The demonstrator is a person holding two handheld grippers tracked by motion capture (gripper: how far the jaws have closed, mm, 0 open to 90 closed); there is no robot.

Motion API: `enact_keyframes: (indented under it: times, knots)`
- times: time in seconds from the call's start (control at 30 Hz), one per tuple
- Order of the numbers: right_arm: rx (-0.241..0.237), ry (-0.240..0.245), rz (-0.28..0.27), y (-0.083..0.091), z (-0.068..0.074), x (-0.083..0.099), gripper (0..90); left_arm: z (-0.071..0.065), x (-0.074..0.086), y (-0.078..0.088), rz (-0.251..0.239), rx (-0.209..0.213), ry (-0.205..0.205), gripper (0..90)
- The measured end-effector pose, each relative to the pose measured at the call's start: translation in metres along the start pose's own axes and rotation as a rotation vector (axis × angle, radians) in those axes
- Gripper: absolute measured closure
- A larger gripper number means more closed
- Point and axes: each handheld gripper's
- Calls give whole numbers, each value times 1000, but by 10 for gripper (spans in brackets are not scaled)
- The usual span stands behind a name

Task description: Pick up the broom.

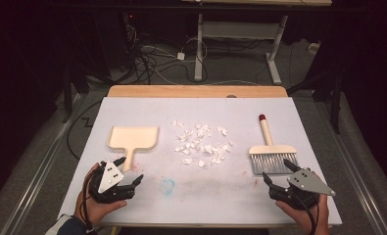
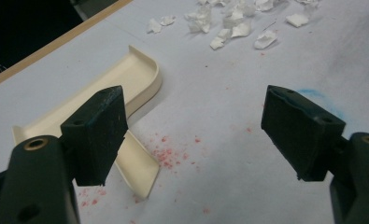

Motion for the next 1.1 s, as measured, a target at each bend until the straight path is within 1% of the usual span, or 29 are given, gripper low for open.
enact_keyframes:
  times: [0.27,0.3,0.4,0.47,0.5,0.57,0.63,0.67,0.7,0.73,0.77,0.8,0.83,0.9,0.93,0.97,1.0,1.03,1.07,1.1]
  knots:
    - [7,-2,11,1,-1,1,246,-3,-1,-2,9,7,-12,222]
    - [10,0,15,1,-1,0,245,-4,-1,-3,12,9,-18,222]
    - [22,7,28,0,-1,-3,246,-5,-1,-4,35,19,-16,222]
    - [48,13,58,-3,-2,-8,248,-6,-2,-4,30,32,-16,225]
    - [46,13,70,-4,-3,-12,250,-7,-2,-4,27,32,-21,225]
    - [43,15,72,-6,-5,-22,249,-8,-3,-3,25,36,-34,225]
    - [42,10,84,-12,-9,-34,241,-8,-3,-3,24,38,-36,225]
    - [41,-11,96,-16,-12,-39,237,-8,-2,-3,24,39,-35,225]
    - [26,-67,135,-28,-20,-51,242,-8,-2,-3,26,40,-33,225]
    - [26,-67,135,-28,-20,-51,242,-7,-2,-4,26,42,-30,225]
    - [39,-86,152,-35,-23,-57,235,-7,-2,-4,29,46,-30,225]
    - [44,-95,171,-42,-26,-63,225,-8,-2,-5,31,50,-30,225]
    - [46,-100,188,-49,-30,-69,235,-8,-2,-5,31,58,-31,225]
    - [64,-125,245,-66,-40,-79,229,-9,-2,-6,39,70,-43,225]
    - [59,-138,261,-74,-45,-83,243,-10,-2,-6,40,73,-49,226]
    - [59,-144,293,-83,-50,-87,261,-11,-2,-6,41,76,-54,226]
    - [54,-156,334,-92,-55,-91,256,-12,-3,-6,43,77,-58,227]
    - [35,-176,365,-101,-61,-94,260,-12,-3,-6,43,79,-61,228]
    - [39,-190,416,-116,-68,-98,280,-12,-2,-6,42,81,-61,228]
    - [39,-190,416,-116,-68,-98,280,-12,-2,-6,43,81,-61,228]
Point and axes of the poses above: each handheld gripper's, and its own axes: y roughly backward along the jaws, x roughly out of its underside, z roughly to its left, and after that the axes turned 7 degrees about -y, right-handed
